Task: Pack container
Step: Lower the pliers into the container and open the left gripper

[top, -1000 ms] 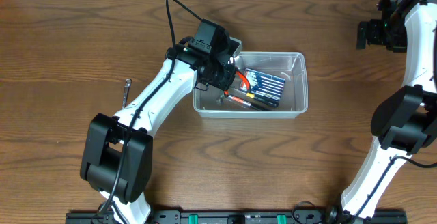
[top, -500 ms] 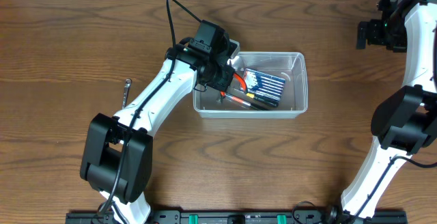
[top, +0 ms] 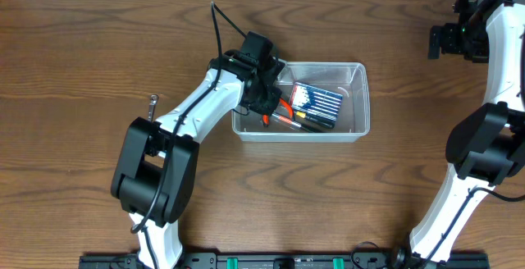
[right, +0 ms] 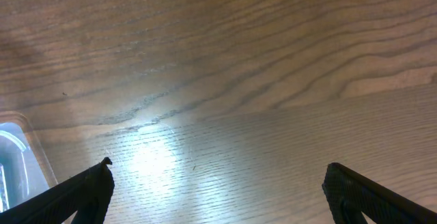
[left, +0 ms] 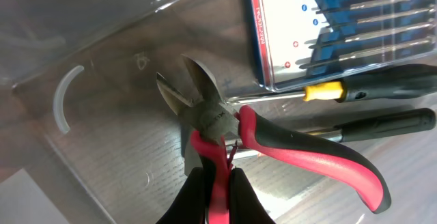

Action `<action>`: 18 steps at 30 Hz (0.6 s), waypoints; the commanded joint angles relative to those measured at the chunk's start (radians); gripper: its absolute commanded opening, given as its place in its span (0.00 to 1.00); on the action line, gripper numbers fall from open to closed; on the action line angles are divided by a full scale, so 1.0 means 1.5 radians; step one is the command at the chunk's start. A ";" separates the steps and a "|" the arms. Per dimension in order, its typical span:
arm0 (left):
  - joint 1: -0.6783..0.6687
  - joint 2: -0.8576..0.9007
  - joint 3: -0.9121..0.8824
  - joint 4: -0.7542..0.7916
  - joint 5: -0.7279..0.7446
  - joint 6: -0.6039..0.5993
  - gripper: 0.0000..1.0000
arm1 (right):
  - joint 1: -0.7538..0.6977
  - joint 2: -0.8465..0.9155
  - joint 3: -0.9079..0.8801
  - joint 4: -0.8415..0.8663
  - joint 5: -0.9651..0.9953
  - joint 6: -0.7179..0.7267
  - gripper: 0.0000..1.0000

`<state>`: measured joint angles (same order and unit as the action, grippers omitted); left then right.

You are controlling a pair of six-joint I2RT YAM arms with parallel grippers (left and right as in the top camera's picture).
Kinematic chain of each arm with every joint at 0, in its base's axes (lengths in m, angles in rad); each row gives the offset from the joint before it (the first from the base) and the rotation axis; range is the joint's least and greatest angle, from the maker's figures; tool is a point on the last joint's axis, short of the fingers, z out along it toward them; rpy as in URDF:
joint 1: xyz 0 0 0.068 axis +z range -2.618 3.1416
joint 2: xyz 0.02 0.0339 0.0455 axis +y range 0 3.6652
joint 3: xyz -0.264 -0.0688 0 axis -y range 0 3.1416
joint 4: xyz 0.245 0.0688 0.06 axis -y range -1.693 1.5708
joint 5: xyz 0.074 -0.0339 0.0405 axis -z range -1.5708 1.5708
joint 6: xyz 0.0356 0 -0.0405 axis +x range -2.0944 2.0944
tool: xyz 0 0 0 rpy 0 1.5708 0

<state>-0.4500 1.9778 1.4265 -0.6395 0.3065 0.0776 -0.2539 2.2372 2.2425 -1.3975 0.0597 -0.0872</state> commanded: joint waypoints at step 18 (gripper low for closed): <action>0.000 0.020 -0.006 0.013 -0.008 -0.006 0.06 | 0.003 -0.016 -0.002 -0.001 -0.003 0.008 0.99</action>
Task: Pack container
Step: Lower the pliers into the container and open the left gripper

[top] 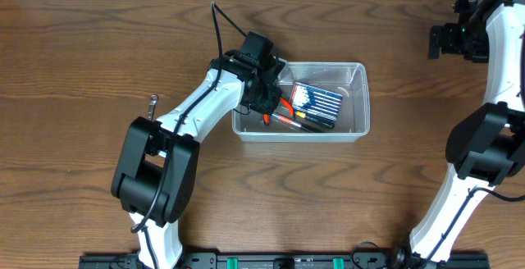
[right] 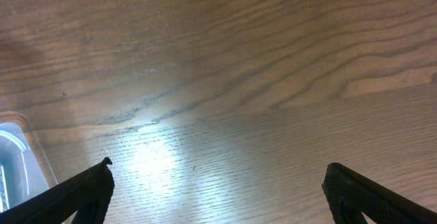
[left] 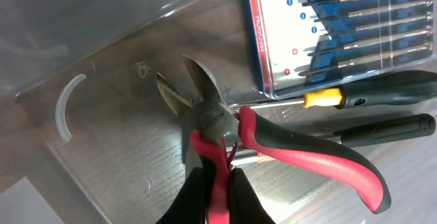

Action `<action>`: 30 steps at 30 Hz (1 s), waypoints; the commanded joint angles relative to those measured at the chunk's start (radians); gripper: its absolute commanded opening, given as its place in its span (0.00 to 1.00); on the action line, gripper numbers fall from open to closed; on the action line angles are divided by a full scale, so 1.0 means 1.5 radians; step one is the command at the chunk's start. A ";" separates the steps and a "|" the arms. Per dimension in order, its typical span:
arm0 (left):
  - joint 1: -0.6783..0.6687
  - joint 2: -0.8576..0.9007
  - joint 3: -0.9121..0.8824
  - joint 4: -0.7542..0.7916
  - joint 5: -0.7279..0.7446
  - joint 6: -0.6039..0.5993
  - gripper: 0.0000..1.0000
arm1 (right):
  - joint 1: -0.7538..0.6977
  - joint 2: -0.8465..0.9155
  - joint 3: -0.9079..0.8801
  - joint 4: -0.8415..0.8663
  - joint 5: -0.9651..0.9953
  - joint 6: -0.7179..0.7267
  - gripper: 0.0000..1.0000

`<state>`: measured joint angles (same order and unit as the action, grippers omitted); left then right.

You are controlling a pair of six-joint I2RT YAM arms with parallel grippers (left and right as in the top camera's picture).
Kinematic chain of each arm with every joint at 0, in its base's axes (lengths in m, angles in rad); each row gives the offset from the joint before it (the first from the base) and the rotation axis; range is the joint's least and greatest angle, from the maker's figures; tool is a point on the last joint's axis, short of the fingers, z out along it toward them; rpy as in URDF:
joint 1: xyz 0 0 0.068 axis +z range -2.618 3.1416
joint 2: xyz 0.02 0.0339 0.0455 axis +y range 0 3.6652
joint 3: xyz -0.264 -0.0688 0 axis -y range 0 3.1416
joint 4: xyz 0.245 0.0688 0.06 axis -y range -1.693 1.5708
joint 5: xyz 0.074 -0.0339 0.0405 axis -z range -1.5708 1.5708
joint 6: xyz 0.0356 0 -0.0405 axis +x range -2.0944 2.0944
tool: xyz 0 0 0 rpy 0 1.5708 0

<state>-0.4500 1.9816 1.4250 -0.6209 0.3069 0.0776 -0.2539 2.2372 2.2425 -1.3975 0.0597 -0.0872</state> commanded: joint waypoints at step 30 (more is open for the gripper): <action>0.001 -0.007 0.029 0.001 -0.008 -0.006 0.34 | 0.003 -0.016 -0.002 -0.001 -0.003 0.008 0.99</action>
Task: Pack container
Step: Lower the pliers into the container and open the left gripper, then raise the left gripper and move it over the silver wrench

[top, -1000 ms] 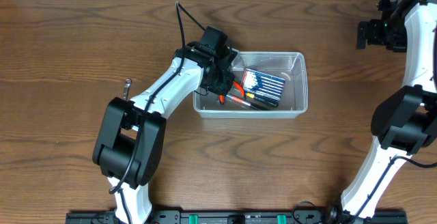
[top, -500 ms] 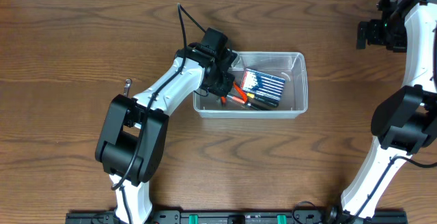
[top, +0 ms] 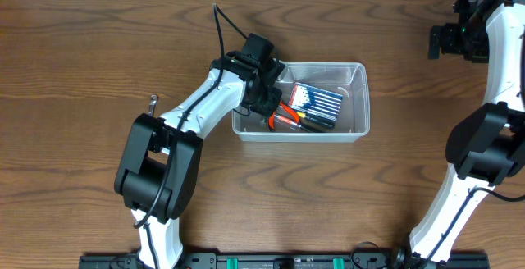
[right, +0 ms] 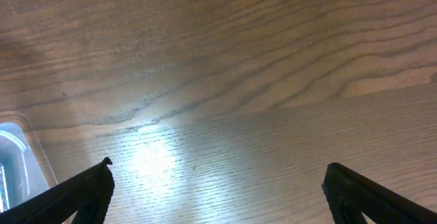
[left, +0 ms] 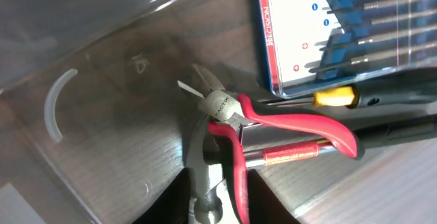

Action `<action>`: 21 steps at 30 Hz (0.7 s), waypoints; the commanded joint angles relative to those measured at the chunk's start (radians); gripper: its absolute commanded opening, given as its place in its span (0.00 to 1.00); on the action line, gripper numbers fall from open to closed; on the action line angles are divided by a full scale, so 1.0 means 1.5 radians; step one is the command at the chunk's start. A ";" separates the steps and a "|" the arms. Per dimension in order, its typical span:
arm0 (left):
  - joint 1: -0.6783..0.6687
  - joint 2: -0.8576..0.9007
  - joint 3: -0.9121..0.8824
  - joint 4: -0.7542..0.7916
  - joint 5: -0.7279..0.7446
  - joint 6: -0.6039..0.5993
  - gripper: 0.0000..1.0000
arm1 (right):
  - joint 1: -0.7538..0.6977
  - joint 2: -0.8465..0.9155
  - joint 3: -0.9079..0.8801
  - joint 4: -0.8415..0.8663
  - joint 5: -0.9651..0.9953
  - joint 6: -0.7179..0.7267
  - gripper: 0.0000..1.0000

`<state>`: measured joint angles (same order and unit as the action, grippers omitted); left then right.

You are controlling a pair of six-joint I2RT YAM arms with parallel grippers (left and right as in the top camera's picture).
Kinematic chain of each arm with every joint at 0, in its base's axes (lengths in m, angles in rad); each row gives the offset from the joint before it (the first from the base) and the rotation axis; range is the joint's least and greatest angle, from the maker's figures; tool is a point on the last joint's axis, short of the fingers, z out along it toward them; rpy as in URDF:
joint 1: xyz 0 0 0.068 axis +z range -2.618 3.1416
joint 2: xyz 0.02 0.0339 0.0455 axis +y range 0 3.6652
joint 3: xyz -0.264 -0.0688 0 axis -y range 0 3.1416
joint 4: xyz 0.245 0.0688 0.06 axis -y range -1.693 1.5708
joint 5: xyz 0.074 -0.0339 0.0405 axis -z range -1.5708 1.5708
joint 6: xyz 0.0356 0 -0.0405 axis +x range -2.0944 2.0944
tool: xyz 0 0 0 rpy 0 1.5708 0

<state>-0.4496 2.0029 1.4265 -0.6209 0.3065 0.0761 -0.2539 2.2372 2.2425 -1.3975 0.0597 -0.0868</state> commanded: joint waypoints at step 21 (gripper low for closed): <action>0.151 -0.286 0.039 -0.136 -0.198 0.006 0.94 | 0.003 -0.016 -0.002 -0.001 -0.003 0.008 0.99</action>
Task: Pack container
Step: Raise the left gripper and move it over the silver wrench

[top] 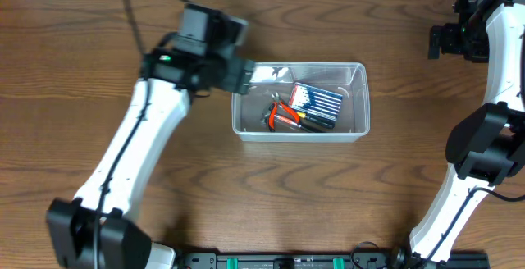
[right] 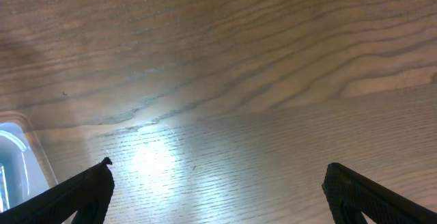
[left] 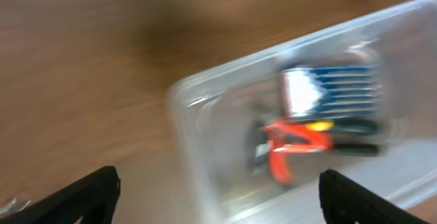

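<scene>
A clear plastic container stands on the wooden table. Inside lie red-handled cutting pliers, a blue screwdriver set and black screwdrivers. The blurred left wrist view shows the container, the pliers and the set from above. My left gripper is open and empty, raised over the container's left end. My right gripper is open and empty over bare table at the far right.
The container's corner shows at the left edge of the right wrist view. The table runs wide on all sides of the container.
My left gripper has risen out of the container and now stands wide open above its left end. The pliers stay in the container. The right arm has not moved.
My left gripper was shut on the red pliers' handle, holding them low inside the container beside the screwdrivers. By the last earlier moment the pliers lay on the screwdrivers with the fingers apart. Now the gripper is up and out, open.
</scene>
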Action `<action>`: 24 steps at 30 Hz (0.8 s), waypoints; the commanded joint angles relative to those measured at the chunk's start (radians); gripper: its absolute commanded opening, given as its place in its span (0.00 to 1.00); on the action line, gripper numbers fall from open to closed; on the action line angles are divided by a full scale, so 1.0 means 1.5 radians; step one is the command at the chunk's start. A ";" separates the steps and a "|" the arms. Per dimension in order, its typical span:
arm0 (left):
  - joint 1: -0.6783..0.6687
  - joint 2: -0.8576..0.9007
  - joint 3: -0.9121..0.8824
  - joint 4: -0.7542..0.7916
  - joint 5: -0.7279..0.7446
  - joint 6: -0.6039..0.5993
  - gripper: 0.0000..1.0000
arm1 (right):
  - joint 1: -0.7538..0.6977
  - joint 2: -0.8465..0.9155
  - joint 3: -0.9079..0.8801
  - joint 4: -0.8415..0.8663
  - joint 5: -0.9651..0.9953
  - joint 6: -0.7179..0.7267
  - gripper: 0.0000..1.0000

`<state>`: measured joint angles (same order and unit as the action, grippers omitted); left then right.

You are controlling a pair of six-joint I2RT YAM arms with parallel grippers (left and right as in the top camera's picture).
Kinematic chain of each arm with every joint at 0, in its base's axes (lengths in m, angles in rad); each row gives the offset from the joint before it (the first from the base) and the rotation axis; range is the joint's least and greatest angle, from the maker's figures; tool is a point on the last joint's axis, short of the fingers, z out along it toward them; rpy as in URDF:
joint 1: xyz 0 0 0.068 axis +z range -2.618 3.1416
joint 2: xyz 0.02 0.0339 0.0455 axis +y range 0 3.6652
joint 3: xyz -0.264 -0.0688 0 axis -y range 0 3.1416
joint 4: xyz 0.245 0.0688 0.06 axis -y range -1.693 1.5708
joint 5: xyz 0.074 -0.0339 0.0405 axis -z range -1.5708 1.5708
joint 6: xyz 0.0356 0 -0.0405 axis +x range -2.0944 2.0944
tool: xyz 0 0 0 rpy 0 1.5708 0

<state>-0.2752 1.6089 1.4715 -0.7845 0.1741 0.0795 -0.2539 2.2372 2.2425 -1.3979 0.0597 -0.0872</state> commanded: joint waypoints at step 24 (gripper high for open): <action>0.306 -0.010 0.002 -0.155 -0.146 0.161 0.98 | 0.003 -0.016 -0.002 0.000 -0.003 0.008 0.99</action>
<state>0.1822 1.5860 1.4712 -1.0145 -0.0341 0.2932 -0.2539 2.2372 2.2425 -1.3975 0.0597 -0.0872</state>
